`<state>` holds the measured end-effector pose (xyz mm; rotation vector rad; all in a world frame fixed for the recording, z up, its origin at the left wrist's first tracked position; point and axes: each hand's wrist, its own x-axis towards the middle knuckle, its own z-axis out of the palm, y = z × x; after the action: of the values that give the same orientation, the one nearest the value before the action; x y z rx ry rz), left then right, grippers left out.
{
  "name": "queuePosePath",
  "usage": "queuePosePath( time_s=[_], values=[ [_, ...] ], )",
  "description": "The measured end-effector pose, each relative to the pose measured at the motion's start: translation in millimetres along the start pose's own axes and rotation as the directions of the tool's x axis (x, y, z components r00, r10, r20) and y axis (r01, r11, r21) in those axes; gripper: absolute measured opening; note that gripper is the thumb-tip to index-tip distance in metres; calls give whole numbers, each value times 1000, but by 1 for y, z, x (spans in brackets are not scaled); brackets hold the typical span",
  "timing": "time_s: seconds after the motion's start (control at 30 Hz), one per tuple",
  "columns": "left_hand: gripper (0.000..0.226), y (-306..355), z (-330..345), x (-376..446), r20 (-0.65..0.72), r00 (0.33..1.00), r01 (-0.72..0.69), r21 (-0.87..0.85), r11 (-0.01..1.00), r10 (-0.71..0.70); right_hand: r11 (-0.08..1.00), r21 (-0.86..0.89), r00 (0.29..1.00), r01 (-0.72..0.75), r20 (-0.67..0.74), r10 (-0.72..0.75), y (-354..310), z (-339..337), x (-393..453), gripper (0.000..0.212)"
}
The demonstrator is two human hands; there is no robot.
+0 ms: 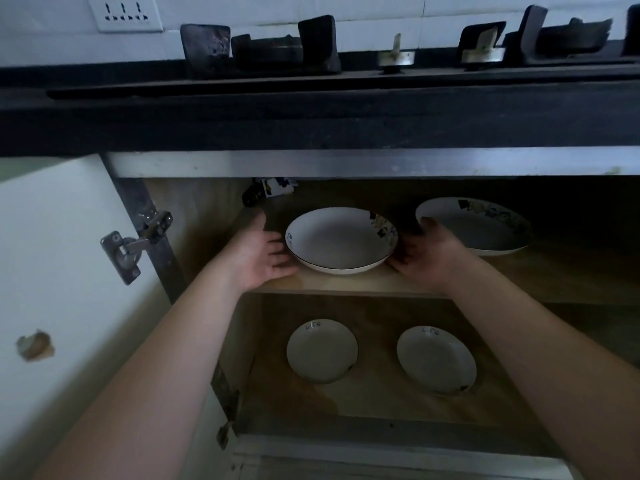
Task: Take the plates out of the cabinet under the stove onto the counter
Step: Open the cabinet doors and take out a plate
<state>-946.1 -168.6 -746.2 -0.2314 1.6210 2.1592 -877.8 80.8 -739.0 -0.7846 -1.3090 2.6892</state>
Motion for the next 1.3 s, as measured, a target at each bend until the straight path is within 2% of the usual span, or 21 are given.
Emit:
queuePosePath(
  time_s=[0.1, 0.2, 0.37, 0.53, 0.8, 0.93, 1.07, 1.3],
  values=[
    [76, -1, -1, 0, 12, 1000, -3, -61, 998, 3, 1000, 23, 999, -17, 36, 16, 0, 1, -2, 47],
    [81, 0, -8, 0, 52, 998, 42, -92, 995, -38, 1000, 2, 999, -23, 43, 23, -2, -3, -2, 53],
    [80, 5, -10, -4, 17, 997, 76, 28, 997, -76, 997, -75, 1000, -18, -2, 18, -6, -13, -4, 47],
    [76, 8, 4, -5, -21, 998, 53, 46, 998, -52, 994, -105, 999, -11, -32, 8, -9, -6, -7, 51],
    [71, -2, 11, -15, -33, 998, 55, 97, 994, -52, 976, -214, 998, -37, -63, 24, -8, -18, -19, 20],
    [73, -10, 9, -26, -33, 998, 52, 62, 997, -50, 965, -261, 999, -38, -45, 27, -8, -22, -23, 21],
    [71, -15, 5, -38, -34, 999, 16, 51, 999, -15, 951, -309, 1000, -29, -19, 24, -7, -28, -25, 24],
    [49, -19, -9, -49, -85, 990, -107, 87, 990, 115, 939, -343, 1000, 24, 26, -16, 2, -28, -28, 21]
  ],
)
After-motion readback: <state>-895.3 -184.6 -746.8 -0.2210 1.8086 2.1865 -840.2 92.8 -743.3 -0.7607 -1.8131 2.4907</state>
